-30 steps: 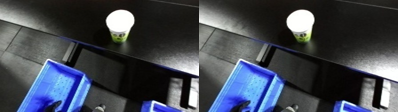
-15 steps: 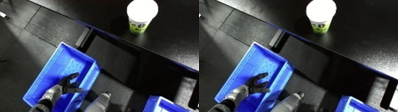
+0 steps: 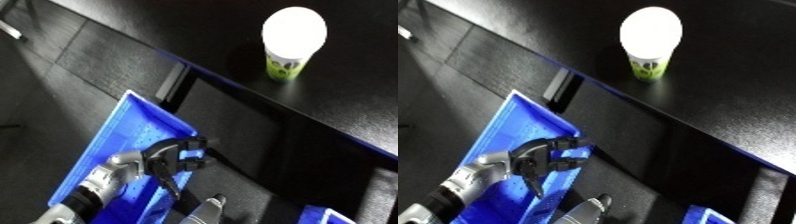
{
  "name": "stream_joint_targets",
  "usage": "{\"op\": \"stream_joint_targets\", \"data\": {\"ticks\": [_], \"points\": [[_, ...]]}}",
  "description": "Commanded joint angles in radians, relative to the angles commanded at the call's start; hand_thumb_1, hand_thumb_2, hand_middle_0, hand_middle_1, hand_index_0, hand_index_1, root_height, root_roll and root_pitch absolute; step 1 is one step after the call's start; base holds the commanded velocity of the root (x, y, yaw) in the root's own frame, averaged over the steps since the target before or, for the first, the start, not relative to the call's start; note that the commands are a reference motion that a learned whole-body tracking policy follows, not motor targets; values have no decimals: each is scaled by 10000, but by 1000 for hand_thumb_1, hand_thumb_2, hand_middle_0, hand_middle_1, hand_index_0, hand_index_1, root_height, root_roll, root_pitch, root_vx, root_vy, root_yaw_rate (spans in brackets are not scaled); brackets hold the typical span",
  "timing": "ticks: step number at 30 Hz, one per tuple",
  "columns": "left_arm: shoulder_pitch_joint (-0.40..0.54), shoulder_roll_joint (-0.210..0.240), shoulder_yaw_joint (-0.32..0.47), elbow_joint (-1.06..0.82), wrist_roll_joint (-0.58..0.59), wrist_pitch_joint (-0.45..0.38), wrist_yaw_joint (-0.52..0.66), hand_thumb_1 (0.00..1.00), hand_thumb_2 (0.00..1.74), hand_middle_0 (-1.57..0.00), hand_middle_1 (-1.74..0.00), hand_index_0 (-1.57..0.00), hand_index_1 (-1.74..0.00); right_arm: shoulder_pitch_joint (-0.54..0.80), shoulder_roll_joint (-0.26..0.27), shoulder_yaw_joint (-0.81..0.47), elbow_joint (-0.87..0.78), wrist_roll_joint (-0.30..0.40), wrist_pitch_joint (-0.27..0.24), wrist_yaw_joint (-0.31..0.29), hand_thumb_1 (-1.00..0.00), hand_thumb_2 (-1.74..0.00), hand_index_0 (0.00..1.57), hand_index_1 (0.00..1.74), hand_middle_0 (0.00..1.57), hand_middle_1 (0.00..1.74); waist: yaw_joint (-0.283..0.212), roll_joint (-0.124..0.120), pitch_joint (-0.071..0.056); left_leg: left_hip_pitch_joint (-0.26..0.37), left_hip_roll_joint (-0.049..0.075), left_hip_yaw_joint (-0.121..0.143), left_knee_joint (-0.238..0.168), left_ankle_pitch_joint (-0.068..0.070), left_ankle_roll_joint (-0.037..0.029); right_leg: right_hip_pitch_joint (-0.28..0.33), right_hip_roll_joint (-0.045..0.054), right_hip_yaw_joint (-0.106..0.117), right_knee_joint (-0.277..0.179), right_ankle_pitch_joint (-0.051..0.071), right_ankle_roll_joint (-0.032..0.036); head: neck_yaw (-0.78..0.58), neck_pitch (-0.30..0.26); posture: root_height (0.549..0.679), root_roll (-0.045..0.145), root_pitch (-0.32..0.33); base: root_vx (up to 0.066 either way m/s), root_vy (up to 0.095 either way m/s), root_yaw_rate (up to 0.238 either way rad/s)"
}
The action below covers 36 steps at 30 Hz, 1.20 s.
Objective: Pick up the object and place it into the box
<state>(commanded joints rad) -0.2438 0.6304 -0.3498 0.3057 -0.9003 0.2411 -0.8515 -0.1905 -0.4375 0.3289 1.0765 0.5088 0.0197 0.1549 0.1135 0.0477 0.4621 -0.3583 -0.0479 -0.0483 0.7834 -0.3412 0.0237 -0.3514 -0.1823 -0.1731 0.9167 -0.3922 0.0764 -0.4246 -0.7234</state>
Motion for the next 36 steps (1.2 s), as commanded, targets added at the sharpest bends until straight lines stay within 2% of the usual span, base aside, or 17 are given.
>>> {"op": "stream_joint_targets", "data": {"ticks": [3, 6, 11, 15, 20, 24, 26, 30, 36], "points": [[-140, 328, 43, -1268, -936, 541, -311, 0, 0, 0, 0, 0, 0, 120, -39, -26, -4, 173, -68, 10, 0, 0, 0, 0, 0, 0, 62, 1, -9, 31, -65, -39, -35, -27, -10, 61, -35, -42, -56, 25, 18, 306, 34, 621, 32, -104, 22, -17, 82], [-224, 273, 265, -2316, -2310, 748, -401, 0, 0, 0, 0, 0, 0, 224, -16, -51, 92, 316, -181, 59, 0, 0, 0, 0, 0, 0, 146, -29, -33, 46, -137, -83, -68, -38, -24, 106, -59, -83, -91, 34, 11, 655, 31, 622, 33, -102, 27, -28, 89], [-286, -406, 970, -3502, -4691, 308, 278, 0, 0, 0, 0, 0, 0, 394, 217, -188, 378, 514, -505, 196, 0, 0, 0, 0, 0, 0, 342, -166, -56, 8, -255, -158, -47, -68, -41, 91, -73, -160, -61, 26, -38, 1210, 67, 622, 33, -100, 21, -48, 98], [-389, -1054, 1674, -3989, -5310, -337, 1149, 0, 0, 0, 0, 0, 0, 472, 472, -317, 535, 580, -681, 240, 0, 0, 0, 0, 0, 0, 471, -295, -69, 19, -313, -212, -90, -60, -64, 100, -61, -216, -69, 14, -84, 1477, 87, 623, 34, -98, 19, -46, 70], [-548, -1696, 2453, -4439, -5244, -1055, 1840, 0, 0, 0, 0, 0, 0, 555, 698, -446, 583, 577, -770, 267, 0, 0, 0, 0, 0, 0, 535, -417, -80, 40, -343, -240, -115, -75, -86, 128, -49, -260, -70, -29, -134, 1620, 97, 623, 35, -96, 20, -32, 19], [-748, -1957, 2865, -4714, -4766, -2053, 2761, 0, 0, 0, 0, 0, 0, 582, 789, -476, 636, 509, -793, 320, 0, 0, 0, 0, 0, 0, 516, -473, -103, 93, -327, -239, -138, -80, -101, 168, -21, -251, -61, -73, -173, 1651, 72, 623, 36, -97, 29, -14, -49], [-829, -1992, 3077, -4686, -4185, -2723, 3503, 0, 0, 0, 0, 0, 0, 609, 815, -457, 646, 469, -784, 343, 0, 0, 0, 0, 0, 0, 491, -488, -122, 116, -315, -231, -149, -71, -110, 183, -8, -232, -51, -92, -190, 1641, 70, 623, 36, -98, 36, -4, -69], [-957, -1875, 3491, -4498, -2306, -3713, 5327, 0, 0, 0, 0, 0, 0, 703, 815, -425, 695, 406, -794, 448, 0, 0, 0, 0, 0, 0, 417, -487, -153, 155, -304, -209, -157, -51, -111, 204, 12, -174, -32, -112, -215, 1706, 240, 622, 37, -102, 40, 4, -57], [-1387, -1653, 3611, -4128, -195, -3982, 7325, 0, 0, 0, 0, 0, 0, 665, 786, -252, 772, 263, -756, 618, 0, 0, 0, 0, 0, 0, 230, -472, -224, 80, -270, -128, -69, -60, -96, 66, 78, -31, 59, -140, -241, 1540, 411, 620, 37, -102, 25, 11, -93]]}}
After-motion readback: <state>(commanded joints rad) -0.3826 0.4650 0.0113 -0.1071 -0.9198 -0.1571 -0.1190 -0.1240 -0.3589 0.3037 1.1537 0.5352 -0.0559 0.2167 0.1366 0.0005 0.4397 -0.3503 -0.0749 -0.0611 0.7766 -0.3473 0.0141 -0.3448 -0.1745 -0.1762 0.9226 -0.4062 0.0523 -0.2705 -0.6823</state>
